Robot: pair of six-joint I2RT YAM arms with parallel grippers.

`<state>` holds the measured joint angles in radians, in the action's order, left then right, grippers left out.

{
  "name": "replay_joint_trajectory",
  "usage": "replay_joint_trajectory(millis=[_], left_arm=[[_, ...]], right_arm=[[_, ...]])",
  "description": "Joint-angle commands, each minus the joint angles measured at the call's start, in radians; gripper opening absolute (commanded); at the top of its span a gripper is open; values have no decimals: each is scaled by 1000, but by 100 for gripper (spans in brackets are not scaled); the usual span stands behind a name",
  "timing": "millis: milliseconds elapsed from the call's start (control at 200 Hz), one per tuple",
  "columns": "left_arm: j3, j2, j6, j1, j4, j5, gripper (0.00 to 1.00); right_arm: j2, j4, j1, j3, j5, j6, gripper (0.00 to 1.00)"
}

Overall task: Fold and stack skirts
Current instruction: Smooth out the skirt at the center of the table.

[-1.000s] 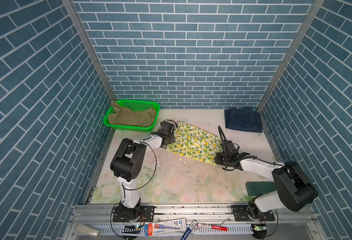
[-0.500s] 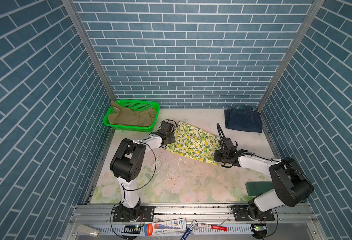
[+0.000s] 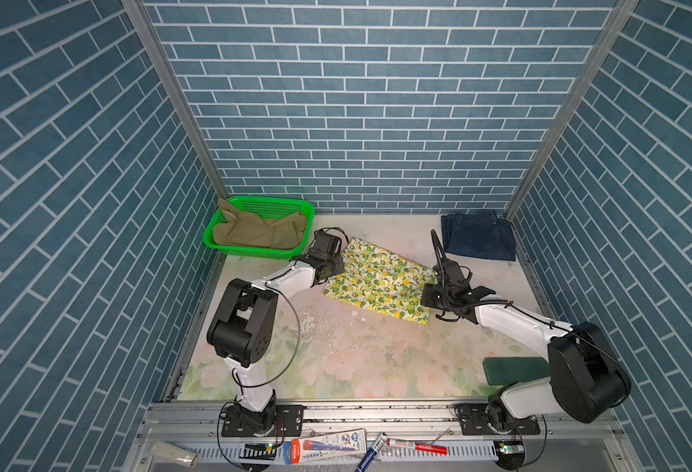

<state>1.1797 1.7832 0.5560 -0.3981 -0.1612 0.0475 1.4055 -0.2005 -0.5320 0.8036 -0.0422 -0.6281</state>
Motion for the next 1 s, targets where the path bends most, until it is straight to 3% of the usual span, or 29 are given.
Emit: replay_joint_trajectory(millis=[0, 285, 510, 995], left_arm=[[12, -48, -19, 2, -37, 17, 0], [-75, -122, -9, 2, -12, 24, 0], [-155, -101, 4, 3, 32, 22, 0], [-223, -13, 9, 16, 93, 28, 0]], right_arm=[[-44, -71, 1, 42, -34, 18, 0], [-117, -99, -5, 0, -20, -10, 0], [-143, -50, -11, -107, 10, -56, 0], [-21, 58, -62, -206, 29, -125, 0]])
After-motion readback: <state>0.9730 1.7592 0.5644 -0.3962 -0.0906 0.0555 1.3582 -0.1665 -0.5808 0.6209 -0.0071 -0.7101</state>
